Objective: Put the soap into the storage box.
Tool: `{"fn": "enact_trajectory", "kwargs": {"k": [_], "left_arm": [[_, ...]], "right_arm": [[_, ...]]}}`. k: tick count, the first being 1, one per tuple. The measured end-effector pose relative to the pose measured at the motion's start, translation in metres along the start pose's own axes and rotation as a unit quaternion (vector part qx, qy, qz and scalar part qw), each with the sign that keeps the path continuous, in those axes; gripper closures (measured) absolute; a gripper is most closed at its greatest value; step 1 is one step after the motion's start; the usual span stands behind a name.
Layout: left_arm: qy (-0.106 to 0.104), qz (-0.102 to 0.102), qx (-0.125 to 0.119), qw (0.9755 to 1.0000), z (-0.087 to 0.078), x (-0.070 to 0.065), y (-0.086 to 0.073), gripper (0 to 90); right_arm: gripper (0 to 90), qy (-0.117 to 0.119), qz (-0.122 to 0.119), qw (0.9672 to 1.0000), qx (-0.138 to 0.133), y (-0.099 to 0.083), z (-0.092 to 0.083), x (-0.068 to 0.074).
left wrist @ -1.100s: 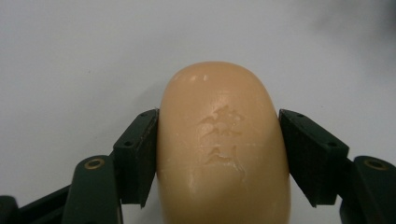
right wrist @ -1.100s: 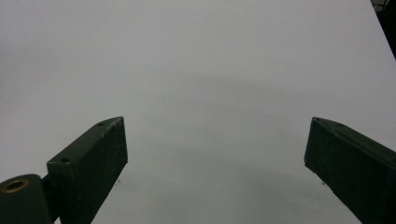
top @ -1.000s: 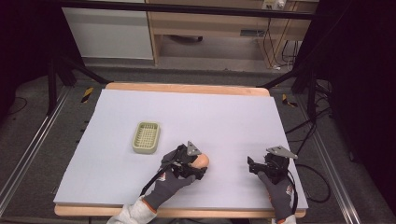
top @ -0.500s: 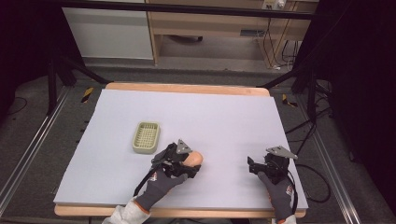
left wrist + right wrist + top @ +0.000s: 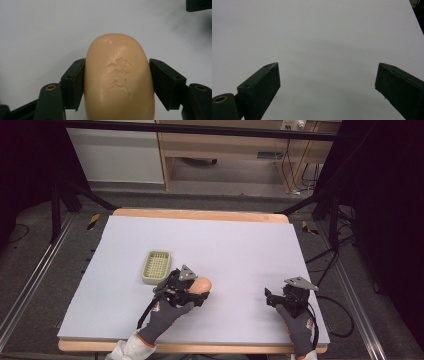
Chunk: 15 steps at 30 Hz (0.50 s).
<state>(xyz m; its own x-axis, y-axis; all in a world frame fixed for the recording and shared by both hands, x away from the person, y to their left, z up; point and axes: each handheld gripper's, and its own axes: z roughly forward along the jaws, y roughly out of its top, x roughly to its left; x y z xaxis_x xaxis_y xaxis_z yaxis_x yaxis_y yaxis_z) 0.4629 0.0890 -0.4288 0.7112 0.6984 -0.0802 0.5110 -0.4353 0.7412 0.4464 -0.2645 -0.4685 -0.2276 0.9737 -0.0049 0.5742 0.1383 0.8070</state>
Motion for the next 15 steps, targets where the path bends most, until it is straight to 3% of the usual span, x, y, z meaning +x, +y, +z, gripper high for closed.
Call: {"fn": "enact_trajectory", "kwargs": {"k": [15], "left_arm": [[0.007, -0.016, -0.019, 0.9997, -0.014, 0.014, 0.005, 32.0]], "right_arm": [[6.5, -0.001, 0.000, 1.0000, 0.001, 0.000, 0.000, 0.001]]}}
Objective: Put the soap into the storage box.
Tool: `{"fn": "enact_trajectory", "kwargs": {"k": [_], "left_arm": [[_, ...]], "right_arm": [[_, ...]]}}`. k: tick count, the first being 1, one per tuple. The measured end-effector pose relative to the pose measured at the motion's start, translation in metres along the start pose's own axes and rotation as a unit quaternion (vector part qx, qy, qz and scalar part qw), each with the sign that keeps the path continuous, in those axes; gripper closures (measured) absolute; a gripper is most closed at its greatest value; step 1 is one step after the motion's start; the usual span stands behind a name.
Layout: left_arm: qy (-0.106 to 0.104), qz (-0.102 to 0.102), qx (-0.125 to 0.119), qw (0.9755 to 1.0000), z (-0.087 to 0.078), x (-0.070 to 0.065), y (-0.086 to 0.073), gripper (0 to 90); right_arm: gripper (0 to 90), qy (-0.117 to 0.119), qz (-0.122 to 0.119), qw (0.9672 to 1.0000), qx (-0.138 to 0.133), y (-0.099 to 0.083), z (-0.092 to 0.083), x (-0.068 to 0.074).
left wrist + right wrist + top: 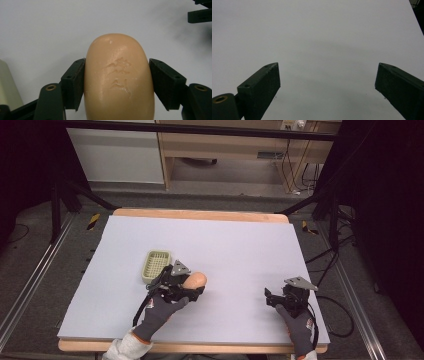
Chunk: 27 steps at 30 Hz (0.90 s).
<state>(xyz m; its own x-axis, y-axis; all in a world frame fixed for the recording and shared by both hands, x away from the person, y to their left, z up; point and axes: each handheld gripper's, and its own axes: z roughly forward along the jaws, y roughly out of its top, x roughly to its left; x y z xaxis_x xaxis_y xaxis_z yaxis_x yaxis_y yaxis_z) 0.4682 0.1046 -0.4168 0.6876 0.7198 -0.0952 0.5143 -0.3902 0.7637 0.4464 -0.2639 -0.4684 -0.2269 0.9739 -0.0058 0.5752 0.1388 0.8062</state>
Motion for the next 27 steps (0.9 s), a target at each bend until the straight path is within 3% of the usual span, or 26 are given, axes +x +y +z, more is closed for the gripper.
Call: {"fn": "enact_trajectory", "kwargs": {"k": [8, 27], "left_arm": [[0.011, -0.019, -0.017, 0.9996, -0.009, 0.013, 0.003, 32.0], [0.038, -0.046, -0.031, 0.9977, -0.020, 0.039, 0.004, 32.1]], "right_arm": [[6.4, -0.001, -0.002, 1.0000, -0.001, 0.000, 0.000, 0.001], [6.5, -0.002, -0.002, 1.0000, 0.000, 0.000, 0.000, 0.000]]}}
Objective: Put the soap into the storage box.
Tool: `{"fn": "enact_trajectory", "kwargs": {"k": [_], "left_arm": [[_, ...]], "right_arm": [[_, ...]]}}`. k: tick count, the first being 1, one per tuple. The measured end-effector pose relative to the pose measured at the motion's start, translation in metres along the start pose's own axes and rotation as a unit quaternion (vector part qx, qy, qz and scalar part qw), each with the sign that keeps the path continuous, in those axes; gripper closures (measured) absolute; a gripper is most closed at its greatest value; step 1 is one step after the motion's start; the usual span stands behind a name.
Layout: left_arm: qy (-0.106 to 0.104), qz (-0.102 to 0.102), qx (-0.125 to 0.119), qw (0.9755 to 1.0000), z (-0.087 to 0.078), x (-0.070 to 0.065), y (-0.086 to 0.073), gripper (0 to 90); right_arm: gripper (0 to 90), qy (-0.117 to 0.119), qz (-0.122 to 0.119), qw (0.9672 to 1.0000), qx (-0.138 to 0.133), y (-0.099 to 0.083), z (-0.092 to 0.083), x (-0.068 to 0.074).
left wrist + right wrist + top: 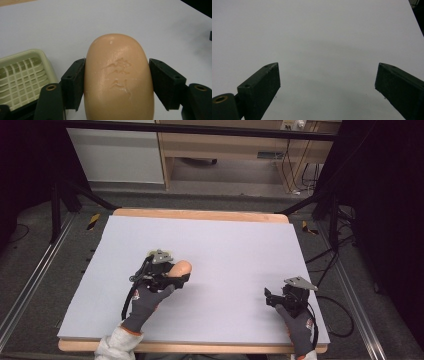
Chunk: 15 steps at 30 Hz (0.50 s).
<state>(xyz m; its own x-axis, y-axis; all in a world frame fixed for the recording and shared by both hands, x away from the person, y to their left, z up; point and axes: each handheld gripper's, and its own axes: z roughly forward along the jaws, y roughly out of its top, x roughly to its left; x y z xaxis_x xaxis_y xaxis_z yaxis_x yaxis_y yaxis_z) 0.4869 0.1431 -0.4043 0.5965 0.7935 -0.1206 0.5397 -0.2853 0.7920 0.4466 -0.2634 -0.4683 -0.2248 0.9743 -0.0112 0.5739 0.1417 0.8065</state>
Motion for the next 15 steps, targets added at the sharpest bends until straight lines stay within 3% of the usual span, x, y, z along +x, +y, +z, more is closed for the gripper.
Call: {"fn": "enact_trajectory", "kwargs": {"k": [15], "left_arm": [[0.021, -0.020, -0.008, 0.9995, -0.010, 0.024, 0.002, 32.2]], "right_arm": [[6.4, 0.000, 0.001, 1.0000, 0.000, 0.000, 0.000, 0.000]]}}
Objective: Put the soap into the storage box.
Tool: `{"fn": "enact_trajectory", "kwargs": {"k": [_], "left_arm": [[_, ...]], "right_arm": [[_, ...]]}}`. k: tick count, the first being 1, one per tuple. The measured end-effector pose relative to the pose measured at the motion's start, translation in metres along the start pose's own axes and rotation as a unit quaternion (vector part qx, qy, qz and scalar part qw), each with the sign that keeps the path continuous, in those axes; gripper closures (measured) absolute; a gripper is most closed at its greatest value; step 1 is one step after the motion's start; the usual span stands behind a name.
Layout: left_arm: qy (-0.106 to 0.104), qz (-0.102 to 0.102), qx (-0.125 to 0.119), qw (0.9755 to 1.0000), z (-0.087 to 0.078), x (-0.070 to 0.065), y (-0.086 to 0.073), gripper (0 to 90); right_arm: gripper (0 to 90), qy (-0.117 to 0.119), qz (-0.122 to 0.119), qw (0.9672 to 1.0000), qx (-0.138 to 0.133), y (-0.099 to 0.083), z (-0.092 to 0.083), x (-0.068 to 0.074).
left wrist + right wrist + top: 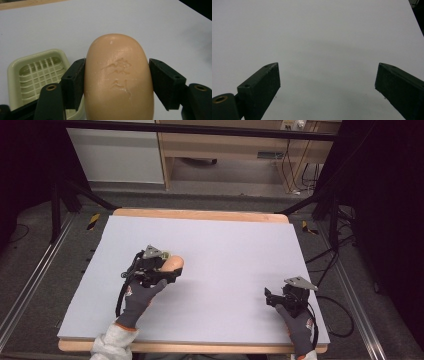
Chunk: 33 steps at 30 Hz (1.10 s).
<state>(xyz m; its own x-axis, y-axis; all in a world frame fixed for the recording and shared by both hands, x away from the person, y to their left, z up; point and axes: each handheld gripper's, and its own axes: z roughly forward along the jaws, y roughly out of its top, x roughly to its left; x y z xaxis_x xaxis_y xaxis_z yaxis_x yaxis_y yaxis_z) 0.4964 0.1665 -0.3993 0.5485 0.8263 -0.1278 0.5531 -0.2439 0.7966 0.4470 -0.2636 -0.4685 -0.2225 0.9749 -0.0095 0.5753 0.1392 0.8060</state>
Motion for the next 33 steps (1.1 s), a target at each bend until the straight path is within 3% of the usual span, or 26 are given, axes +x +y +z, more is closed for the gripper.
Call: {"fn": "enact_trajectory", "kwargs": {"k": [33], "left_arm": [[0.045, -0.036, -0.005, 0.9983, -0.002, 0.041, 0.004, 32.3]], "right_arm": [[6.4, 0.004, 0.004, 1.0000, -0.001, 0.000, 0.000, 0.000]]}}
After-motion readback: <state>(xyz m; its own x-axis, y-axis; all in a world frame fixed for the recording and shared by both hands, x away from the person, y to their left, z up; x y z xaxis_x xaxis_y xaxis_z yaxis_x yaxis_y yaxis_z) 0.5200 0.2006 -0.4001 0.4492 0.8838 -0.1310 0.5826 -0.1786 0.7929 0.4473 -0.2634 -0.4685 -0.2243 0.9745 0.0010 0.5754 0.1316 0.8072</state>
